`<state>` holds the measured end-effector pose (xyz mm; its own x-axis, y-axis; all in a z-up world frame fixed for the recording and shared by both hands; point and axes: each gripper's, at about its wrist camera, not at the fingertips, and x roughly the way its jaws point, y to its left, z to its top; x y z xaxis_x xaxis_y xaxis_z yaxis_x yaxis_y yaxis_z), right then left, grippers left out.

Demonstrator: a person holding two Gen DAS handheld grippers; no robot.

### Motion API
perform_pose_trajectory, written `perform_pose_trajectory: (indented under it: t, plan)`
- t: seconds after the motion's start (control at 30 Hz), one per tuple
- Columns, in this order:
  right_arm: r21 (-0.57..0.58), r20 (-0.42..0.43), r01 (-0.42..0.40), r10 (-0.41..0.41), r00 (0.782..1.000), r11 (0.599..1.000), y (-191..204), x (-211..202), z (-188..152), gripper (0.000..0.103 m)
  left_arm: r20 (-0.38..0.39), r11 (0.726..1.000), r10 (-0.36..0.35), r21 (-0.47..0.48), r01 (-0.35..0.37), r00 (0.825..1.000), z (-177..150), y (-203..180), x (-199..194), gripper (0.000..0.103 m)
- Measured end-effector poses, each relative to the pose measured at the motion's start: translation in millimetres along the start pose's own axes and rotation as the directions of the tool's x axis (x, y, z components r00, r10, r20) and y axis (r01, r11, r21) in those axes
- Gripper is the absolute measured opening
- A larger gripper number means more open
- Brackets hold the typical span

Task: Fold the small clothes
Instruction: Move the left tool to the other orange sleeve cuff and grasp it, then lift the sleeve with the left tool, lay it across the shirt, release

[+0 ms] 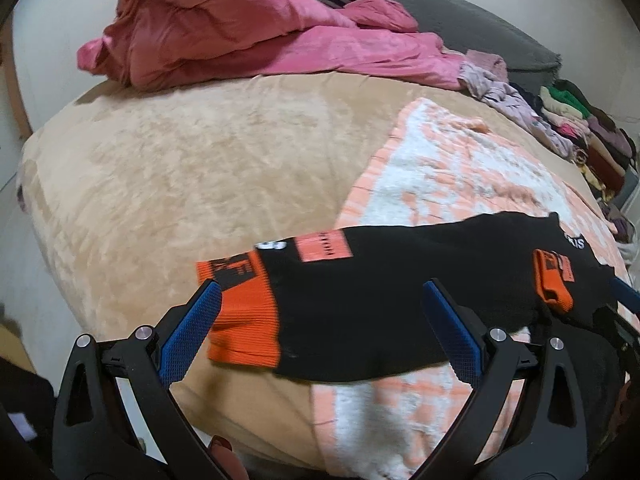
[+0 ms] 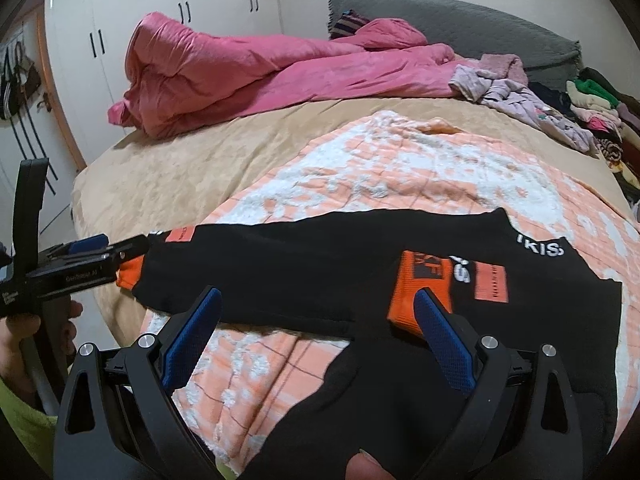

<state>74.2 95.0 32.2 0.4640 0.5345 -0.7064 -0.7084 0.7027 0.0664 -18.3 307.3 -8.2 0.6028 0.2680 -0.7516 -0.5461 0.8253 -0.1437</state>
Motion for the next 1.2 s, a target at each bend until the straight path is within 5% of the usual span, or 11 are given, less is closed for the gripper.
perform_pose_trajectory:
  t: [0.77,0.97,1.03,1.2]
  plan:
    - [0.070,-0.049,-0.003,0.007,0.999,0.998,-11,20,-16,0.096,-0.092,0.985,0.046,-0.160,-0.060,0.995,-24,55,49,0.093]
    - [0.091,-0.029,-0.003,0.006,1.000,0.996,-18,11,-16,0.096,-0.060,0.991,0.059,-0.119,-0.066,0.996,-25,37,49,0.050]
    - [0.105,-0.017,-0.002,0.004,1.000,0.994,-23,5,-15,0.096,-0.056,0.991,0.037,-0.124,-0.044,0.998,-23,33,46,0.020]
    - [0.134,0.007,-0.001,0.000,1.000,0.991,-35,-10,-19,0.096,-0.040,0.996,0.017,-0.089,-0.021,0.999,-17,20,34,0.012]
